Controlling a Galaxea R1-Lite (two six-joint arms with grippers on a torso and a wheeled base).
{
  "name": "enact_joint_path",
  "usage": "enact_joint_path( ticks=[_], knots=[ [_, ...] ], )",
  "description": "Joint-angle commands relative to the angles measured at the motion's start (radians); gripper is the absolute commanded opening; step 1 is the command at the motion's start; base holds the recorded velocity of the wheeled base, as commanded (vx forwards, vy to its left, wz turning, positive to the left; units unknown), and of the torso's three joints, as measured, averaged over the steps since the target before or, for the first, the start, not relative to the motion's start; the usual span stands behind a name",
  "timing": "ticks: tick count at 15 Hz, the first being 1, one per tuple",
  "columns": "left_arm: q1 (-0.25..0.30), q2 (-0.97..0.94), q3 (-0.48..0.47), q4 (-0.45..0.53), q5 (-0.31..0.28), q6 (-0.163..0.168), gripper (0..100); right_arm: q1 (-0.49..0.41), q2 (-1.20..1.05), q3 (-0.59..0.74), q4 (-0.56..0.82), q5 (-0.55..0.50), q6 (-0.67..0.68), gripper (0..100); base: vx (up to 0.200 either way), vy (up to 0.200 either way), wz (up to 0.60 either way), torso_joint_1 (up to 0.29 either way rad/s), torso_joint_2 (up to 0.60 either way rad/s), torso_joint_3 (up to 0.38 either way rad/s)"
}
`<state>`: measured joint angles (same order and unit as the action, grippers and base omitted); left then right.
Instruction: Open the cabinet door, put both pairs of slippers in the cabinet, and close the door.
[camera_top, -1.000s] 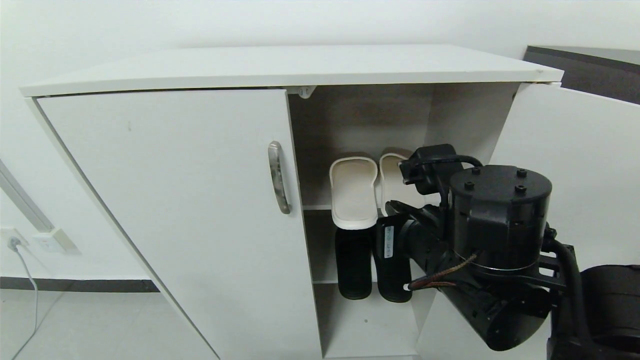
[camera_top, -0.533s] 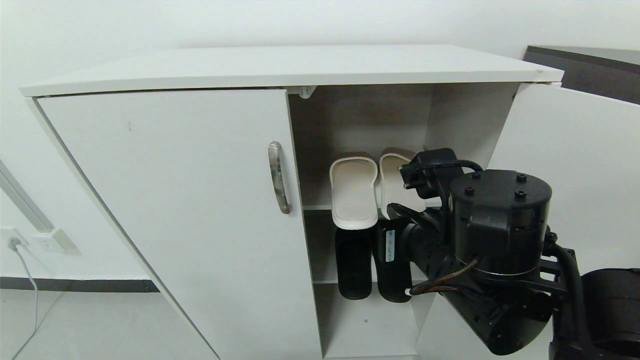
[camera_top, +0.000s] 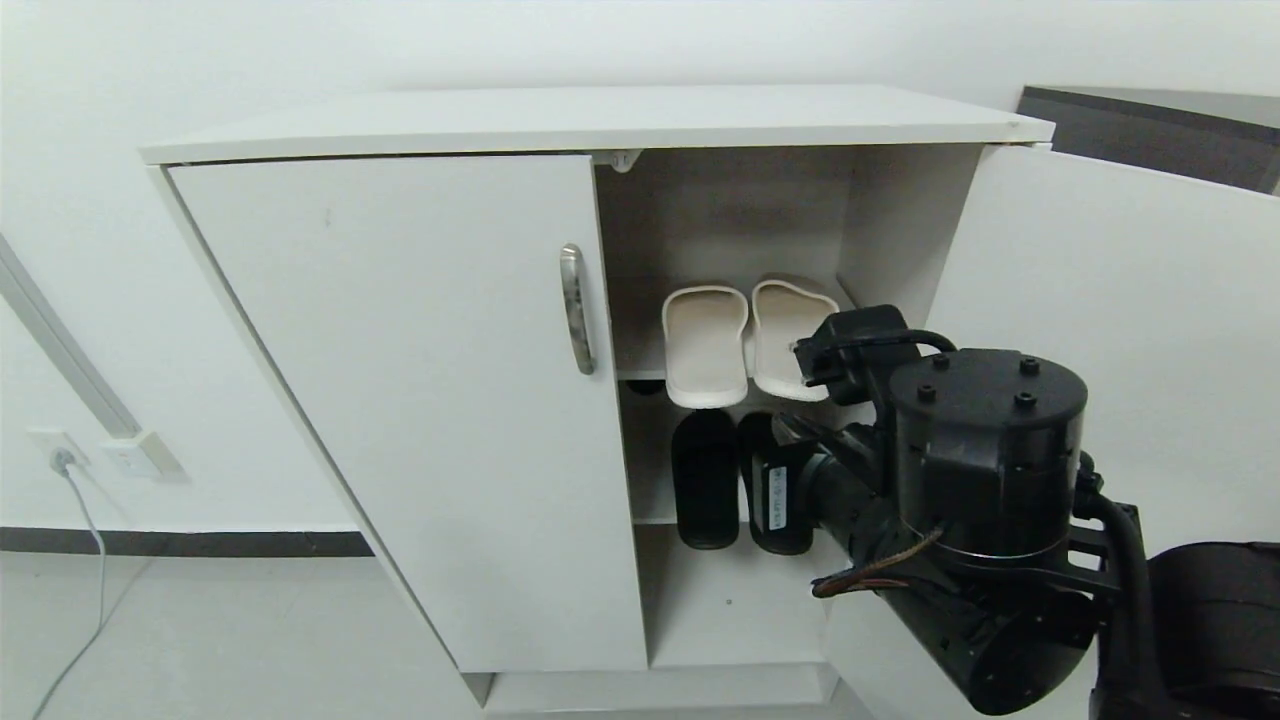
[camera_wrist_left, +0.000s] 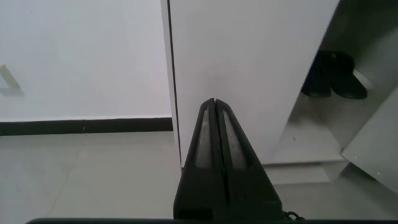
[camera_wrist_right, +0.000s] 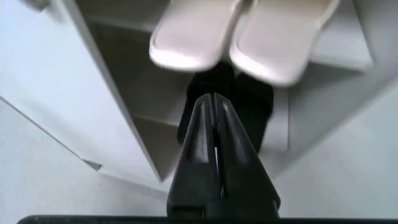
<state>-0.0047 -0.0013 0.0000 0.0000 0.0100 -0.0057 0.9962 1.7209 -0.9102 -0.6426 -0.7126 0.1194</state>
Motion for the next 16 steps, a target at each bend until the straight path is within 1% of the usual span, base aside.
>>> enact_joint_path(
  ticks=[1,11,14,16],
  knots=[
    [0.0,0.001,0.0,0.0,0.001,0.0,0,0.001,0.006,0.005,0.0,0.001,0.0,0,-0.2,0.0,0.0,0.002,0.01,-0.002],
    [0.0,0.001,0.0,0.0,0.001,0.0,0,-0.001,0.005,0.025,-0.003,0.002,0.005,0,-0.2,0.0,0.0,0.0,0.0,0.004],
    [0.0,0.001,0.0,0.0,0.001,0.0,0,-0.013,0.008,0.044,-0.032,0.015,-0.006,0,-0.2,0.0,0.0,0.005,0.0,-0.001],
    [0.0,0.001,0.0,0.0,0.001,0.0,0,-0.016,0.008,0.045,-0.034,0.016,-0.006,0,0.0,0.0,0.0,0.0,0.0,0.0]
  ],
)
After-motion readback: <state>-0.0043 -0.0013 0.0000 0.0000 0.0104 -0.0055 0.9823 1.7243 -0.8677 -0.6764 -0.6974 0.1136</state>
